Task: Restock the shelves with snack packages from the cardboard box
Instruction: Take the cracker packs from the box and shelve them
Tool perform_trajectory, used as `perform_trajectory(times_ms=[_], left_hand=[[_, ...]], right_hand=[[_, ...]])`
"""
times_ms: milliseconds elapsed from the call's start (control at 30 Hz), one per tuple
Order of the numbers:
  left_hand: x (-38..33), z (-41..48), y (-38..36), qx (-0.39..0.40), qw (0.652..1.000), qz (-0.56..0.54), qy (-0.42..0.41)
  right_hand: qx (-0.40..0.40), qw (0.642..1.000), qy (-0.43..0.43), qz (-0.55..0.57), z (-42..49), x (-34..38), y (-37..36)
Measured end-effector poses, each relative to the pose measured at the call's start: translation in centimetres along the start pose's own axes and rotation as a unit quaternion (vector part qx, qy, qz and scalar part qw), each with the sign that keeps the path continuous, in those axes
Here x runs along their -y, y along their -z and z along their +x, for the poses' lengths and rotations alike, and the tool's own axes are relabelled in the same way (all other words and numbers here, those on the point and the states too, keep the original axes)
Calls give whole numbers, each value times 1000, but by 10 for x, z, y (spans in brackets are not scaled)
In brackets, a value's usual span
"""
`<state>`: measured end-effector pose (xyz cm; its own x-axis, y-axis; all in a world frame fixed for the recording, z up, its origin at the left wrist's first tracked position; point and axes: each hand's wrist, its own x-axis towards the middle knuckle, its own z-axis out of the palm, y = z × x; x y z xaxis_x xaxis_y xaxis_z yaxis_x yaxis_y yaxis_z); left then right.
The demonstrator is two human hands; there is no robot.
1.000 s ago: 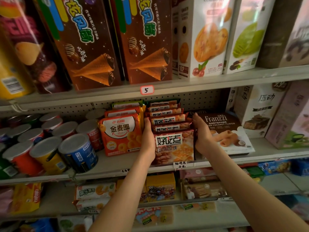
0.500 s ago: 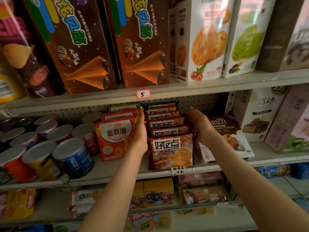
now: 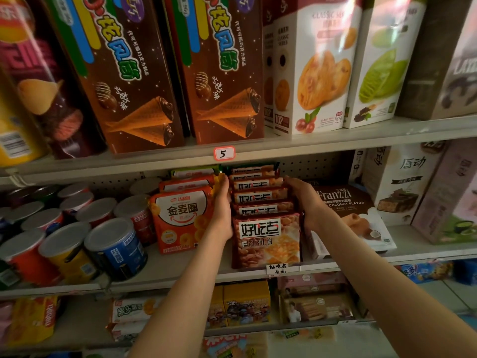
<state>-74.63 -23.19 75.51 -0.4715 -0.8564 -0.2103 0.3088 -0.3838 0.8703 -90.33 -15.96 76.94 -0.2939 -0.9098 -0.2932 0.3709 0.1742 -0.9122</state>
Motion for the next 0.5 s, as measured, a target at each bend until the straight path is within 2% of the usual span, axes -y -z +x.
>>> perform_trajectory(times_ms=[200,500], left_hand=[[4,-3,3,-3,1000,5,-16],[-10,-11,-4,-70,993,91,3]], right_hand=[[4,1000,8,22,-4,-3,0],[3,1000,2,-12,-9,5,-5]])
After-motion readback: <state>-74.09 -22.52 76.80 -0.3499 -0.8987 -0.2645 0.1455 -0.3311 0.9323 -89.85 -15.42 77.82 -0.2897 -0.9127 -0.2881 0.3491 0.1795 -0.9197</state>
